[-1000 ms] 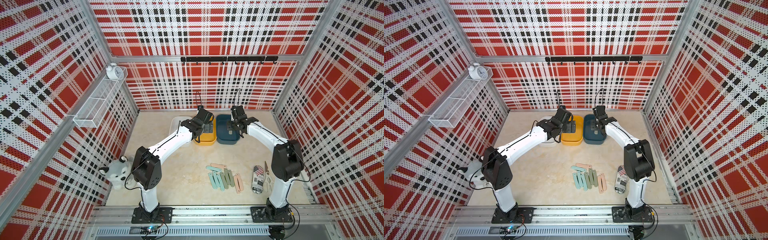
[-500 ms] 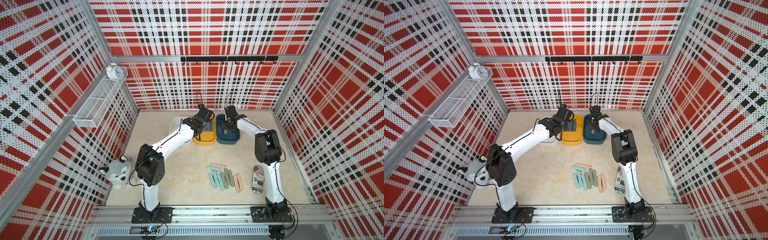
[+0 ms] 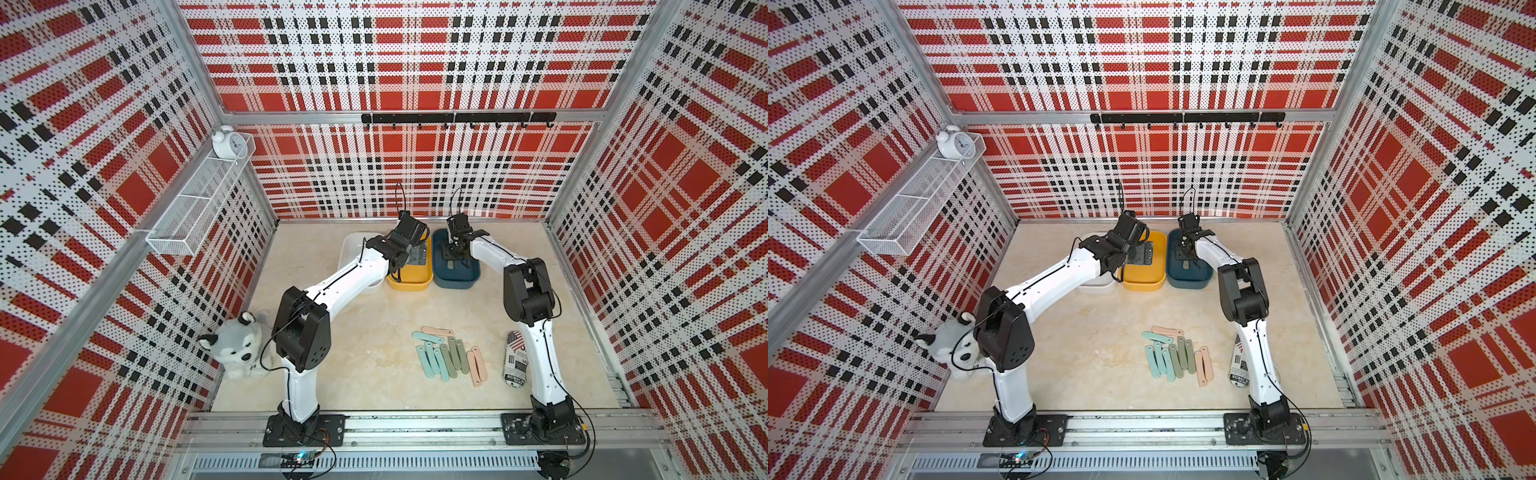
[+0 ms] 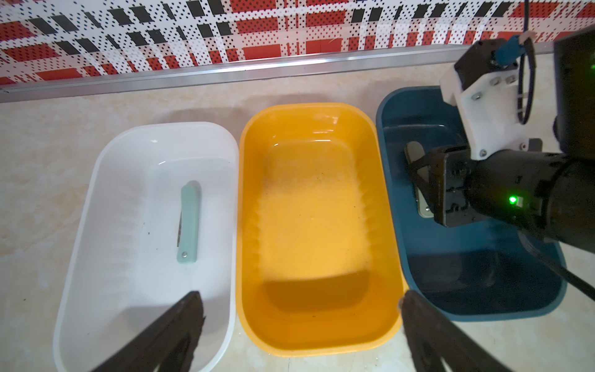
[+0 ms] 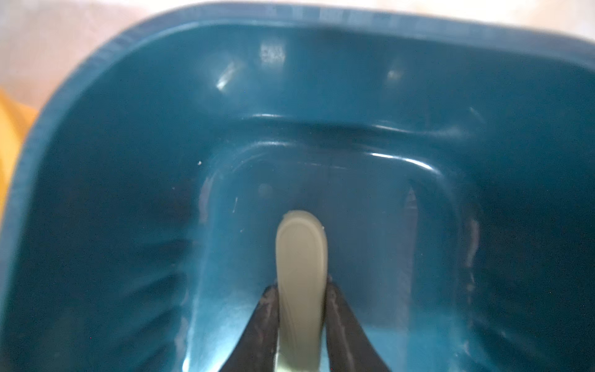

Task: Place the fruit knives into the storage box by color
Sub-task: Place the fruit knife in the storage box.

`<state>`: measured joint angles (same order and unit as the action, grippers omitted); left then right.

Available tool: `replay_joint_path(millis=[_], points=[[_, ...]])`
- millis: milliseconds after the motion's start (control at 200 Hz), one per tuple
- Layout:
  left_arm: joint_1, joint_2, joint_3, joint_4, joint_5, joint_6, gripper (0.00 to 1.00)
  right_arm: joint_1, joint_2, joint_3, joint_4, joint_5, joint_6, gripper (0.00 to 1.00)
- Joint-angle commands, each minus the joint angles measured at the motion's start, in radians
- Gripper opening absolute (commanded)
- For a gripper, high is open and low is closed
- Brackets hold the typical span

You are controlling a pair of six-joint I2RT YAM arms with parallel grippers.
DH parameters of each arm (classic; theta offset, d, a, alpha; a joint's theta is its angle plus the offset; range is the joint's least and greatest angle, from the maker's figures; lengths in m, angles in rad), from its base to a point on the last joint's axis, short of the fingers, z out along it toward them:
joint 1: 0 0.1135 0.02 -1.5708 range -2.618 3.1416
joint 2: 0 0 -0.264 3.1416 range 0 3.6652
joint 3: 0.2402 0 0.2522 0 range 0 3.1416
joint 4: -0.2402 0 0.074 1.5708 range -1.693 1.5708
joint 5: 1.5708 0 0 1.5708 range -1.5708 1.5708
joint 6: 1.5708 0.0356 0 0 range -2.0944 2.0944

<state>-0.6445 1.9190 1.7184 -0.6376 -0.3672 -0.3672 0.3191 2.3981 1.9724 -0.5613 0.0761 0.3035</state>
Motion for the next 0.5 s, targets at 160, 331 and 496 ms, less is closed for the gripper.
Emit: replay_joint_path(millis=[160,331,496], points=[[-0.044,0.016,0.015,-0.009,0.009,0.024,0.98,-0.006,-0.042,0.032,-0.021,-0.007,-0.013,0.53],[-0.082,-0.018,-0.037,0.021,0.095,0.003,0.98,0.005,-0.215,-0.054,0.002,-0.030,-0.026,0.73],[-0.137,-0.079,-0.116,0.026,0.098,-0.054,0.98,0.034,-0.485,-0.342,0.083,-0.013,-0.035,0.83]])
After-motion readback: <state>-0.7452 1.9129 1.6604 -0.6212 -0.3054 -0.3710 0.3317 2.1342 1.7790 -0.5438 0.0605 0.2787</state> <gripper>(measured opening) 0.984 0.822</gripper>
